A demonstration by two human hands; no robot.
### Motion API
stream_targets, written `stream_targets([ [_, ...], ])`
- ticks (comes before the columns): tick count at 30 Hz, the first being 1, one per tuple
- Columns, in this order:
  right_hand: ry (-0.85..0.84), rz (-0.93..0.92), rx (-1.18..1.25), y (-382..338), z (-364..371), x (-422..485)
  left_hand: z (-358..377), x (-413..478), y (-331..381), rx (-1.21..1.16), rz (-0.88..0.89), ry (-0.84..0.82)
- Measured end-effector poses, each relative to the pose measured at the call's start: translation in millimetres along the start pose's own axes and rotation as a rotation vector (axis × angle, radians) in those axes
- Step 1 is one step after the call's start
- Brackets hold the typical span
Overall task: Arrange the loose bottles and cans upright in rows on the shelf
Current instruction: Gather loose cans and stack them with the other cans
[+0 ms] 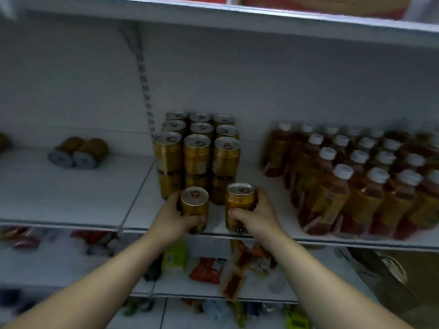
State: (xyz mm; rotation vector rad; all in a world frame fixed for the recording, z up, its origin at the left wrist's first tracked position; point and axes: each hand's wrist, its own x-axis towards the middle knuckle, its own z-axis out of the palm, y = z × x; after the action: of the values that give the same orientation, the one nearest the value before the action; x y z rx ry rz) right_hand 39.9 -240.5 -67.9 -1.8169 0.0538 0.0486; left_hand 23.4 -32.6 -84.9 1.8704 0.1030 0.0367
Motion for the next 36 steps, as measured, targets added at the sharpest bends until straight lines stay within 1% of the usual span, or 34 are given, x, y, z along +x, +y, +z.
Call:
stream_targets([
  [3, -0.101, -0.009, 0.003, 2.6, 25.1, 2.1, -21.9, -6.4, -6.7, 0.007, -0.023, 0.099],
  [6, -0.16, -0.019, 0.003, 5.1, 48.6, 3.4, -41.1, -5.7, -14.3, 0.029, -0.001, 0.139],
  [9, -0.184, -0.024, -0.017, 7.5, 69.0, 2.9, -56.4, 2.3, -20.9, 0.066, 0.022, 0.083],
  [12, -0.126, -0.066, -0.04, 9.4, 85.9, 2.7, -62.7, 12.2, -24.1, 0.09, 0.03, 0.006],
  [17, -0.058, -0.109, -0.044, 5.0, 102.5, 10.0, -67.9, 28.1, -29.4, 0.13, 0.033, -0.062],
  [23, 0.067, -0.176, -0.219, -14.5, 105.1, 7.6, -86.8, 43.6, -28.8, 0.213, 0.03, -0.23],
  [25, 0.126, -0.218, -0.323, -32.6, 101.4, 7.5, -98.7, 48.3, -21.0, 0.32, 0.023, -0.244],
  [28, 0.151, -0.317, -0.469, -68.6, 98.3, 9.2, -120.9, 52.9, -6.6, 0.475, 0.018, -0.237],
  [32, 0.093, -0.465, -0.667, -118.1, 105.4, 20.5, -152.3, 43.4, 11.5, 0.597, 0.034, -0.174],
  [36, -0.056, -0.538, -0.74, -158.0, 133.3, 36.6, -190.8, 26.1, 12.6, 0.655, -0.033, -0.096],
])
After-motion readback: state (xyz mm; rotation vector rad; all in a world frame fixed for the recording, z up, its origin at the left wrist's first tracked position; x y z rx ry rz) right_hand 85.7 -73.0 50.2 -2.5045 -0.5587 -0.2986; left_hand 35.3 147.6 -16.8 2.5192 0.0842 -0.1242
